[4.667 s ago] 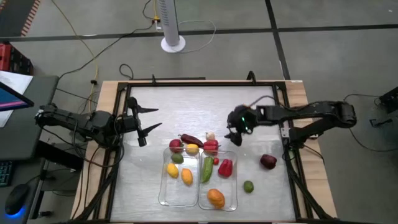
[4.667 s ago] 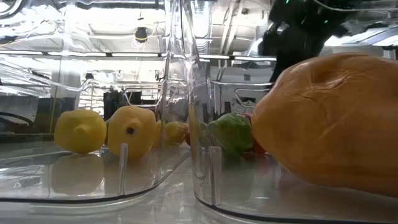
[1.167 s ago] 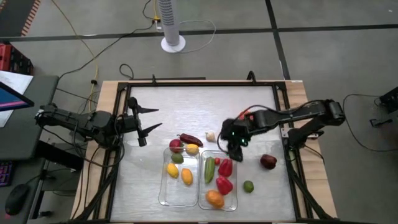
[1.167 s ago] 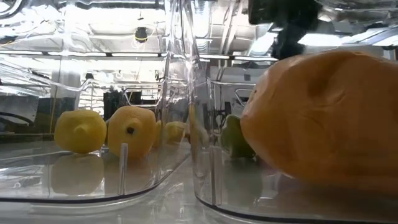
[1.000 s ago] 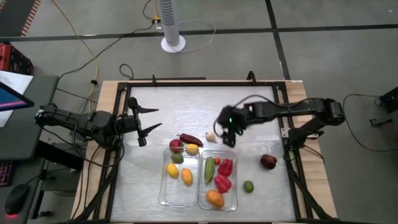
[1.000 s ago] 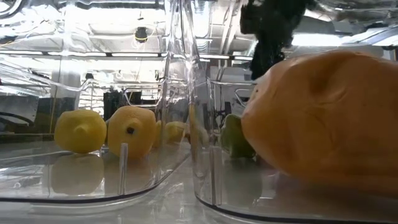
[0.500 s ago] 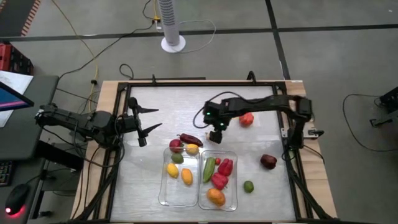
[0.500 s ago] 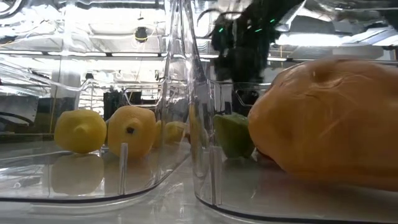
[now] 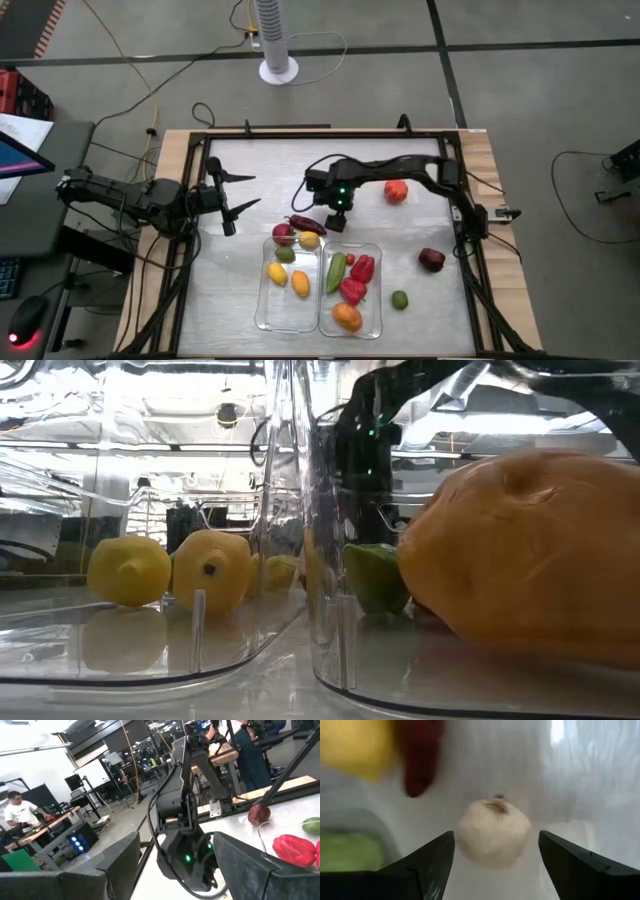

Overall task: Sort produce into baskets
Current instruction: Put the garlic into the right transparent bin

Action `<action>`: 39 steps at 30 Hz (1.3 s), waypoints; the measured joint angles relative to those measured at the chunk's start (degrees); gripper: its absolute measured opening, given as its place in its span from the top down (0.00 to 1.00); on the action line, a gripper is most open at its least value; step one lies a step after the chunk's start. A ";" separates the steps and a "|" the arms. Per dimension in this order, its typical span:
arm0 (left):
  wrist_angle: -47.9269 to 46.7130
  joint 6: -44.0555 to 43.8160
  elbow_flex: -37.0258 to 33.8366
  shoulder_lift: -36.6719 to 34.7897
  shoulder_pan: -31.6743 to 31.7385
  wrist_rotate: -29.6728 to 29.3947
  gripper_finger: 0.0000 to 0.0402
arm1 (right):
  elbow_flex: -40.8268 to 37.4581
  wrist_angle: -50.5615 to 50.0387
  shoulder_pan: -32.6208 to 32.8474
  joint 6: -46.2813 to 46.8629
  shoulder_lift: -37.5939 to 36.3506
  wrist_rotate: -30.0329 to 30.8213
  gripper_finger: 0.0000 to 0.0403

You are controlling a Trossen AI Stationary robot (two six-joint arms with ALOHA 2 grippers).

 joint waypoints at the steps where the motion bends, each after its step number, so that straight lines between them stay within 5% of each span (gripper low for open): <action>1: -0.19 0.01 0.00 0.00 0.00 -0.04 0.40 | 0.34 -0.59 0.02 -0.15 0.70 0.76 0.21; 7: -0.27 0.01 0.00 0.00 0.00 -0.16 0.40 | 0.63 -1.56 -0.04 -0.67 1.68 3.55 0.25; 19: -0.21 0.01 0.24 -0.02 0.00 -0.38 0.40 | 0.60 -1.73 0.00 -1.56 1.62 5.94 0.52; 25: -0.06 -0.23 0.48 -1.69 0.00 -0.28 0.40 | 0.58 -3.50 0.02 -2.28 0.77 6.60 0.53; 33: -1.72 -2.40 0.50 -4.68 0.02 1.48 0.40 | 0.54 -4.90 4.58 2.97 -12.30 12.58 0.53; 39: -1.80 -2.76 0.50 -4.47 0.02 1.99 0.40 | 0.04 -0.48 13.34 8.38 -22.09 11.27 0.48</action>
